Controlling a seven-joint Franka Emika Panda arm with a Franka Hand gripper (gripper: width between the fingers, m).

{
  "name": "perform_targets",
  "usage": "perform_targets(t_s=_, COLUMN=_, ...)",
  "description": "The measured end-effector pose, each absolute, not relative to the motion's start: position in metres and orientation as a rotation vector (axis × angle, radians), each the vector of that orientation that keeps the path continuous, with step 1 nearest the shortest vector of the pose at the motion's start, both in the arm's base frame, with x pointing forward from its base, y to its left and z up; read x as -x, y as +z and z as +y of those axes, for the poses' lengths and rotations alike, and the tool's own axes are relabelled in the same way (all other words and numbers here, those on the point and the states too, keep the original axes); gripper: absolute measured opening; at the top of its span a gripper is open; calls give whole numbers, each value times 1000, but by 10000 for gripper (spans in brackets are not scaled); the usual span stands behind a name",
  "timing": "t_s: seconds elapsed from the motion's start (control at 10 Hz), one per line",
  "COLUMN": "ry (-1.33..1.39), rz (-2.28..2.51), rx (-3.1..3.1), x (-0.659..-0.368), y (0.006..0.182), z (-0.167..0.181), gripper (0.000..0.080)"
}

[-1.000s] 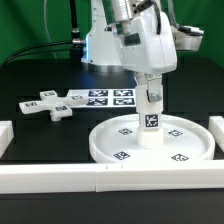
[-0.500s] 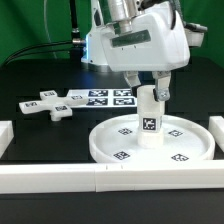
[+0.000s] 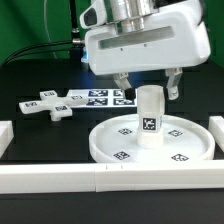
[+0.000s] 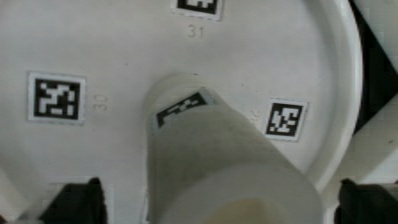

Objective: Assemble round table

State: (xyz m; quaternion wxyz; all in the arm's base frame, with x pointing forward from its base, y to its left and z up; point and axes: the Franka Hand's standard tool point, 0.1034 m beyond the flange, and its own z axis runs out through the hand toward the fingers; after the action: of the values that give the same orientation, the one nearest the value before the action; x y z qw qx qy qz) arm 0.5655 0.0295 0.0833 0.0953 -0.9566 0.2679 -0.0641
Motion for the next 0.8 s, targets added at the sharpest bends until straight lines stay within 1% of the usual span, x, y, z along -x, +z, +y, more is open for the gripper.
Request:
perform_targets(t_s=0.5, ry=-231, rz=327, rx=2953, x=-566, y=82, z=29, gripper=649)
perform_targets(t_s=0.8, ry=-230, rz=-129, rx=3012, x=-570, y=83, z=30, gripper=649)
